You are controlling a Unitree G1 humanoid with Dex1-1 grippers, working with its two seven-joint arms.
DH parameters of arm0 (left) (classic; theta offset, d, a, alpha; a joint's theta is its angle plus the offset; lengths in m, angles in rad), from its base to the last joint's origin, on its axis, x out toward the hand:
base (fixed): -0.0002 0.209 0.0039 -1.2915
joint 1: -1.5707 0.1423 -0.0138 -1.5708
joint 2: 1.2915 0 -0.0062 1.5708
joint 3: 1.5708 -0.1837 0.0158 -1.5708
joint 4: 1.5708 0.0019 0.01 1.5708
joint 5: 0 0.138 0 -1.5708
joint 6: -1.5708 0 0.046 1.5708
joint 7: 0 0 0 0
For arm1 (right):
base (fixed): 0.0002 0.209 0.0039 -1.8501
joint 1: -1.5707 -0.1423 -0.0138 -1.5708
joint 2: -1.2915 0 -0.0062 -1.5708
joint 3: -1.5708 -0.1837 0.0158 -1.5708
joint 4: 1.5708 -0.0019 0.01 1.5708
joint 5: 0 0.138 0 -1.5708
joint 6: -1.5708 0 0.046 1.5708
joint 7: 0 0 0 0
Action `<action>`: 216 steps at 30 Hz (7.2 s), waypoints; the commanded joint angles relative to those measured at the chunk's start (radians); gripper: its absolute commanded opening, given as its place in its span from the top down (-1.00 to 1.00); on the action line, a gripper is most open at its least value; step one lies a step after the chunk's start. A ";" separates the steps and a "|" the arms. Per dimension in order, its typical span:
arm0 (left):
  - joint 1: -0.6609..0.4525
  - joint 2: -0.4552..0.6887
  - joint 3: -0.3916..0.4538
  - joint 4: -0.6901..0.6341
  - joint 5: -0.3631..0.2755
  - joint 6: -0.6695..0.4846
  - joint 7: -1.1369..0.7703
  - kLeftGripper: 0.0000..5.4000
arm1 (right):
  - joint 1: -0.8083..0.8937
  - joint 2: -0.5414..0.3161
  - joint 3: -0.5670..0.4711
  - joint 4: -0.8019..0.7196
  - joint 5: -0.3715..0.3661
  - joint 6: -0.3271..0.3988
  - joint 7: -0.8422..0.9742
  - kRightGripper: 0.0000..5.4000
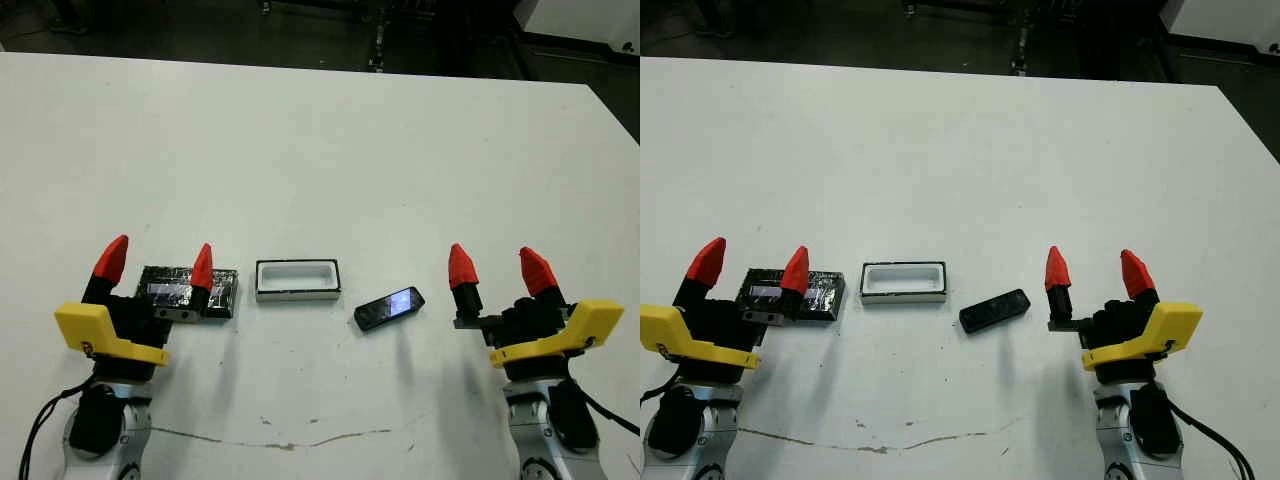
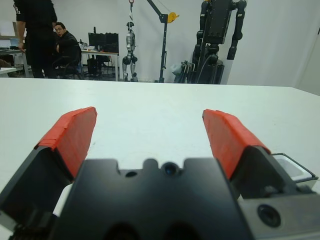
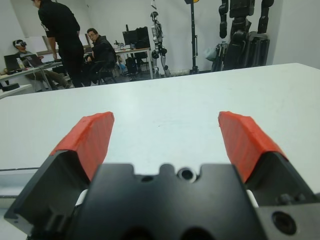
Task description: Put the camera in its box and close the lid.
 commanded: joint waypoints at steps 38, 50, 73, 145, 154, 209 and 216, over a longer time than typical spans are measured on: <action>0.031 -0.022 -0.015 -0.019 0.029 0.008 0.024 -1.00 | -0.826 -0.739 0.123 0.516 0.012 0.068 1.057 -1.00; 0.028 -0.021 -0.016 -0.029 0.030 0.022 0.024 -1.00 | -0.972 -0.717 0.365 0.544 -0.107 0.164 1.282 -1.00; 0.044 -0.017 -0.016 -0.034 0.036 0.017 0.021 -1.00 | -0.934 -0.636 0.514 0.561 -0.217 0.098 1.321 -1.00; 0.045 -0.027 -0.022 -0.038 0.027 0.016 0.022 -1.00 | -1.013 -0.518 0.404 0.704 -0.177 0.404 1.171 0.39; 0.044 -0.024 -0.021 -0.042 0.022 0.017 0.022 -1.00 | -1.154 -0.368 0.385 0.868 -0.165 0.383 1.130 0.39; 0.030 -0.028 -0.012 -0.024 0.049 0.002 0.037 -1.00 | -1.054 -0.168 0.485 0.856 -0.173 0.330 1.078 0.39; 0.035 -0.030 -0.015 -0.029 0.024 0.012 0.031 -1.00 | -1.049 -0.171 0.498 0.867 -0.190 0.330 1.074 0.39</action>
